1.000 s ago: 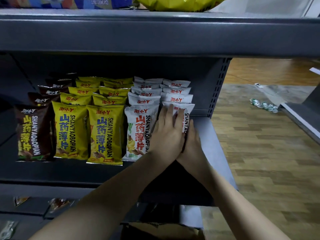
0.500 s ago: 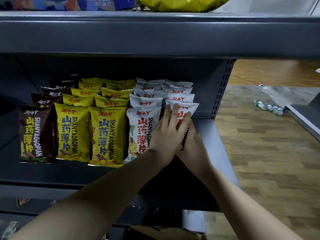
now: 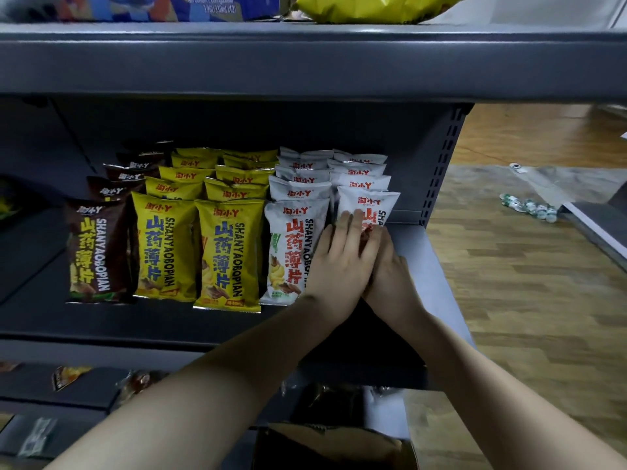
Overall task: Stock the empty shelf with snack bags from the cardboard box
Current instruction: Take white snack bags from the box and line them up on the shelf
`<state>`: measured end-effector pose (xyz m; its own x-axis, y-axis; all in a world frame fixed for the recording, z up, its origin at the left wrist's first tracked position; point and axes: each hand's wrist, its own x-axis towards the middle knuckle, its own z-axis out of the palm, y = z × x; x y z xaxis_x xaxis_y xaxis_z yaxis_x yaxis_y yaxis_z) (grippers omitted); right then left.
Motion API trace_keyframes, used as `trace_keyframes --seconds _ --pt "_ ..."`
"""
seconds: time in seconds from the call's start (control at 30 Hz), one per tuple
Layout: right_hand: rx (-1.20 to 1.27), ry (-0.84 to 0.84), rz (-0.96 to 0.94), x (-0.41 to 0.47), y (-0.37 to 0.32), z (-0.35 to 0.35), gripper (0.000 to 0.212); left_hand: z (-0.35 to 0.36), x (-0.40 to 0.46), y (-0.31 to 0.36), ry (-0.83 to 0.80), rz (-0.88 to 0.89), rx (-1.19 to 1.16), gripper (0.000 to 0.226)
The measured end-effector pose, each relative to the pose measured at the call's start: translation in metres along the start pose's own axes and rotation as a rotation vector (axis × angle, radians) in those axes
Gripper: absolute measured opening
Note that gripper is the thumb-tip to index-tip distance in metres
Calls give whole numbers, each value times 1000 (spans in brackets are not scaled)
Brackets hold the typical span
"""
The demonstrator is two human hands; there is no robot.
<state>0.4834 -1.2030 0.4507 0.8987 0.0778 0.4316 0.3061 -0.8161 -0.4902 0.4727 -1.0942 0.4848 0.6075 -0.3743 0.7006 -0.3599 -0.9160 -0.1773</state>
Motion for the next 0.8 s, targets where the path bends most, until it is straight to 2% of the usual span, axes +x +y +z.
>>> trace_keyframes --seconds 0.13,0.23,0.4,0.5,0.57,0.67,0.8 --pt "104 -15 99 -3 -7 -5 87 -22 -23 -8 -60 73 -69 27" --pt "179 -47 142 -7 -17 -13 77 -39 -39 -12 -106 91 -125 29" --pt "-18 -81 170 -18 -17 -19 62 -60 -73 -15 -88 168 -199 30" --pt "-128 43 158 -31 -20 -24 37 -66 -95 -11 -84 208 -226 27" --pt "-142 141 132 -43 -28 -31 30 -70 -108 -5 -84 222 -269 24" --pt "-99 253 88 -72 -46 -41 26 -76 -129 4 -86 243 -370 22" --pt "-14 263 14 -119 -71 -51 25 -71 -169 15 -209 254 -443 25"
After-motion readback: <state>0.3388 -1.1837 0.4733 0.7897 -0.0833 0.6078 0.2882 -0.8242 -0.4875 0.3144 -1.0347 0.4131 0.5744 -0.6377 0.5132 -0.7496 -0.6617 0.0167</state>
